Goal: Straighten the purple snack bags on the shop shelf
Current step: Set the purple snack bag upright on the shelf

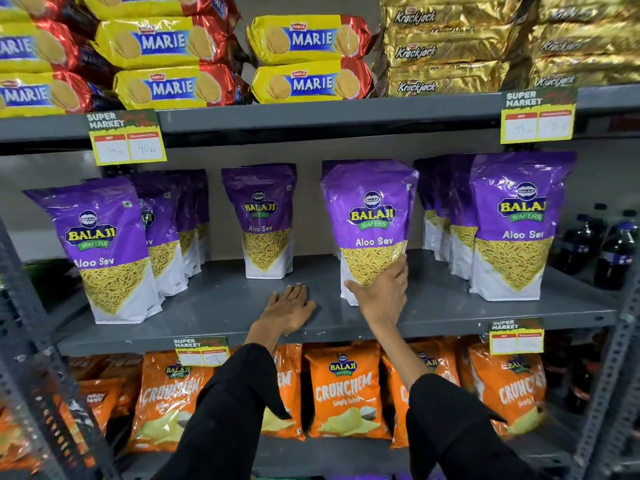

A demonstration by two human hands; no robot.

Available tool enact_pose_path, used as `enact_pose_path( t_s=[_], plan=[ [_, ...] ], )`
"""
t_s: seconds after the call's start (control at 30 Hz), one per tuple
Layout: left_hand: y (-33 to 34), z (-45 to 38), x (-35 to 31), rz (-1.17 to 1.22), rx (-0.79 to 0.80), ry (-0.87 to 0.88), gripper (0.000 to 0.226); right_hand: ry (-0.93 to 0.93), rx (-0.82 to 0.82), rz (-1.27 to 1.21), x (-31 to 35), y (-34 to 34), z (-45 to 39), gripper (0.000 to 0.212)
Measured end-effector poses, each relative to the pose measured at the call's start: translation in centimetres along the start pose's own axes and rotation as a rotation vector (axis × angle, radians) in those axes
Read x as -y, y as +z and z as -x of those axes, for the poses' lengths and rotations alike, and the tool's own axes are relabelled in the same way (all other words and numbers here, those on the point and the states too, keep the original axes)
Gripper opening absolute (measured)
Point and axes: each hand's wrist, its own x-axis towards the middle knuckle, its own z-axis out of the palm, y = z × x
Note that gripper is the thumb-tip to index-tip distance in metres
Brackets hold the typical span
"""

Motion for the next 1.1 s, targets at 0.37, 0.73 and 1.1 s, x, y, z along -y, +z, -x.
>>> enact_pose_path(
  t_s=[0.37, 0.73, 1.1],
  plan=[
    [0.0, -0.1, 0.0, 0.001, -0.008, -0.002, 0.067, -0.005, -0.005, 0.006, -0.1, -0.7, 0.5, 0.135],
    [0.1, -0.1, 0.0, 0.007, -0.009, 0.002, 0.065, -0.017, -0.041, 0.025, -0.2, -0.2, 0.5, 0.131],
    [-0.1, 1.4, 0.0, 0.165, -0.239, 0.045, 0.058, -0.181, -0.265, -0.063, -0.6, -0.7, 3.5, 0.112]
  ],
)
